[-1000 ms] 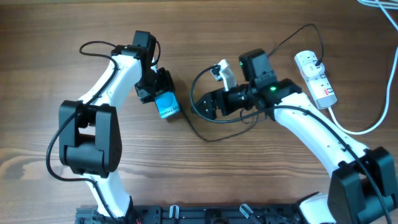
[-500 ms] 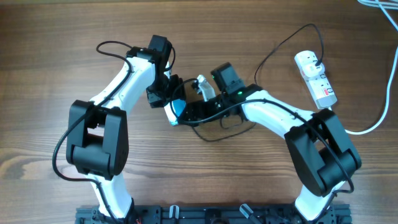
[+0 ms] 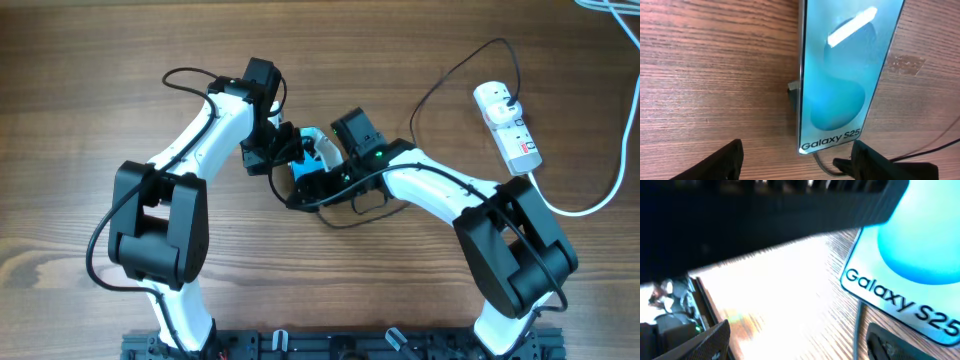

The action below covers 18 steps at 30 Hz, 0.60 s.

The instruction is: Plug charger to phone and switch on socket

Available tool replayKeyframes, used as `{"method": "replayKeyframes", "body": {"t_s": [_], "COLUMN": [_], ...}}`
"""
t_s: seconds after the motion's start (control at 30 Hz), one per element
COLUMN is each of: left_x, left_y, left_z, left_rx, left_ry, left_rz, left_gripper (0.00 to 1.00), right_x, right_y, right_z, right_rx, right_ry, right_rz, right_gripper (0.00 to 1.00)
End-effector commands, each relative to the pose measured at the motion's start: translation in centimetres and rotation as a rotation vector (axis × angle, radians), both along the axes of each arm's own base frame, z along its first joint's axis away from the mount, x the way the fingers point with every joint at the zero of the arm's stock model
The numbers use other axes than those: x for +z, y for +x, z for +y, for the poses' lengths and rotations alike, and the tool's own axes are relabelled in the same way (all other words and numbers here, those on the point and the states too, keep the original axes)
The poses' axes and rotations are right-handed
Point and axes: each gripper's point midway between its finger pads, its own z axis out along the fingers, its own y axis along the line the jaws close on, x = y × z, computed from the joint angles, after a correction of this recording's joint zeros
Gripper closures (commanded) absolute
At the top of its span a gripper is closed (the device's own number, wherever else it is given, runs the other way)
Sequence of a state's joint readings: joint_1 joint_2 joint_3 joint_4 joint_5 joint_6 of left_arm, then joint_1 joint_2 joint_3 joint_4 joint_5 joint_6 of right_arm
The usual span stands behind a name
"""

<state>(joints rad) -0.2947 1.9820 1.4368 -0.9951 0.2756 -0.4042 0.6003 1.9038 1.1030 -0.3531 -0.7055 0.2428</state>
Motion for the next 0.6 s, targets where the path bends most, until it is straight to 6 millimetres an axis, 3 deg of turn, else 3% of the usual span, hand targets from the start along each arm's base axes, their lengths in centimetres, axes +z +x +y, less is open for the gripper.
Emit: {"method": "replayKeyframes", "body": {"t_s": [0.0,0.1,0.17,0.2,0.23,0.43,0.57], "left_x": [1.1,1.1,1.1,1.1,1.0,-0.5,-1.3], "left_y": [0.1,0.2,0.4,0.5,0.7,1.5,2.5], "left_z": [-1.0,-1.0,-1.1,-1.2,-1.1,-0.9,-3.6], "left_rx": [-0.017,-0.017,-0.014,-0.013,-0.006,0.091,0.073], "left_ry": [-0.047,-0.048,-0.050,-0.052,-0.046,0.148,0.120], "left_rz": [-0.025,-0.030,-0.036,-0.041,-0.046,-0.117,-0.189], "left_gripper": [0.30,0.27,0.18,0.04,0.00,0.00,0.00], "right_x": [-0.1,-0.4,-0.9,-0.9,-0.9,-0.9,-1.1], "right_y": [-0.4,0.1,0.4,0.4,0.4,0.3,0.1], "right_z": [0.1,-0.3,-0.8,-0.8,-0.8,-0.9,-1.1], "right_rx": [0.079,0.038,-0.008,-0.008,-0.008,-0.010,-0.018], "right_ry": [-0.007,-0.032,-0.074,-0.074,-0.074,-0.080,-0.091], "right_rz": [-0.076,-0.061,-0.044,-0.044,-0.044,-0.042,-0.021], "right_gripper": [0.09,0.01,0.00,0.00,0.00,0.00,0.00]}}
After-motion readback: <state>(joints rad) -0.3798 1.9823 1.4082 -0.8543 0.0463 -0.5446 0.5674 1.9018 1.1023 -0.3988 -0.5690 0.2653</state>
